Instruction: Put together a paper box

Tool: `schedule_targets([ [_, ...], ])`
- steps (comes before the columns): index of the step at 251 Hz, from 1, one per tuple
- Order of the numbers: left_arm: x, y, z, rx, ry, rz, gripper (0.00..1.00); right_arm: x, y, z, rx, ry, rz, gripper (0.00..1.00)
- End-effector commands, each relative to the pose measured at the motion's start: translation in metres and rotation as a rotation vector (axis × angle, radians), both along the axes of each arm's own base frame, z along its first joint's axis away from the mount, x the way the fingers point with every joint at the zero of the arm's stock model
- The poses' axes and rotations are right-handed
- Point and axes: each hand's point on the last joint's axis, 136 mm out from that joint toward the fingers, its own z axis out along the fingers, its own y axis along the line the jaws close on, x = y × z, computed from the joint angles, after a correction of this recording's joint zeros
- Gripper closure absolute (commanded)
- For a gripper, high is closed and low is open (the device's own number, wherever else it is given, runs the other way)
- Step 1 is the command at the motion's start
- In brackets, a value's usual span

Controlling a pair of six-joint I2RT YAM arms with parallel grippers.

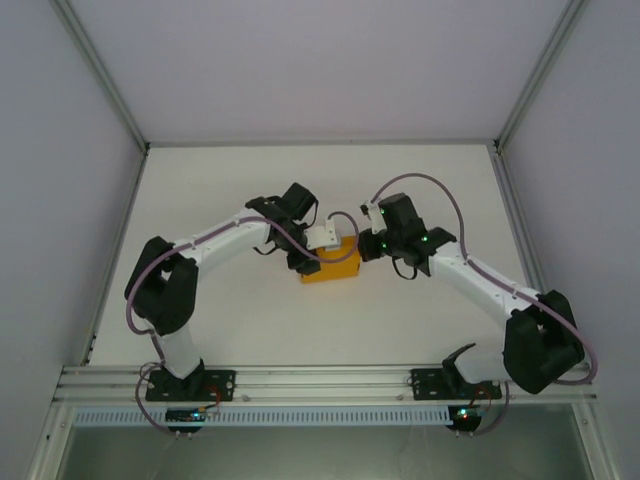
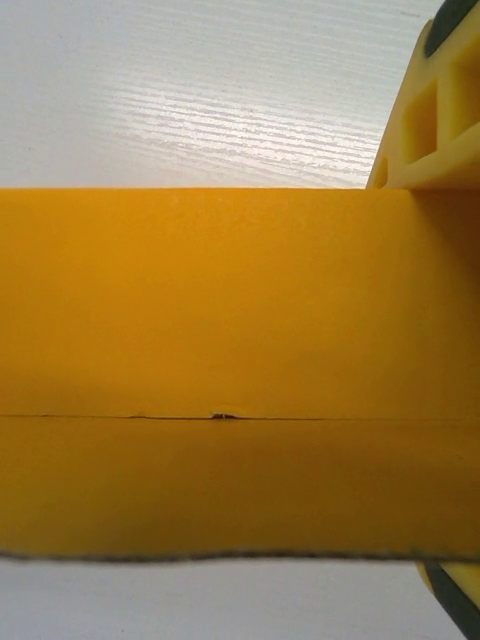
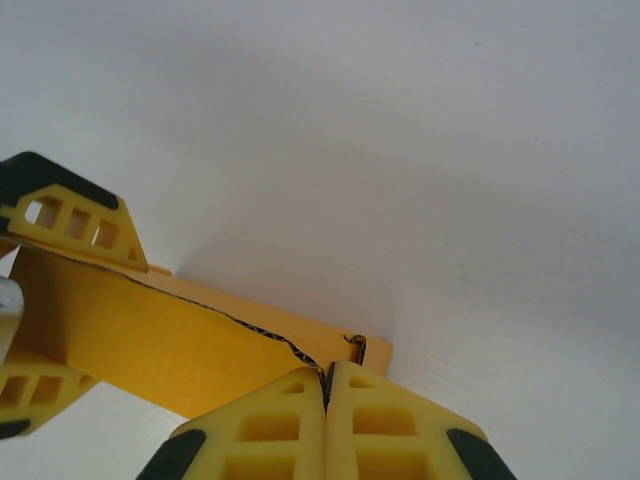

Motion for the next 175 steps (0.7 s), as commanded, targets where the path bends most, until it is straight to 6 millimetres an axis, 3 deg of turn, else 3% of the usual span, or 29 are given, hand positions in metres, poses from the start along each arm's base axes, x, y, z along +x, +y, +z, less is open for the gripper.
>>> schedule_targets([
  [1,0.009,0.002,-0.007,0.013,-0.013,0.037,0.56,0.002,-0.005,-0.009,-0.006,-0.011,-0.100,1.00],
  [96,0.011,0.002,-0.008,0.009,-0.020,0.049,0.54,-0.011,-0.004,-0.050,-0.075,-0.149,-0.091,1.00],
  [146,0.014,0.002,-0.004,0.004,-0.034,0.065,0.50,-0.013,-0.004,-0.045,-0.099,-0.181,-0.117,1.00],
  [175,0.014,0.002,0.001,-0.007,-0.036,0.077,0.35,-0.014,-0.005,-0.043,-0.122,-0.179,-0.130,1.00],
])
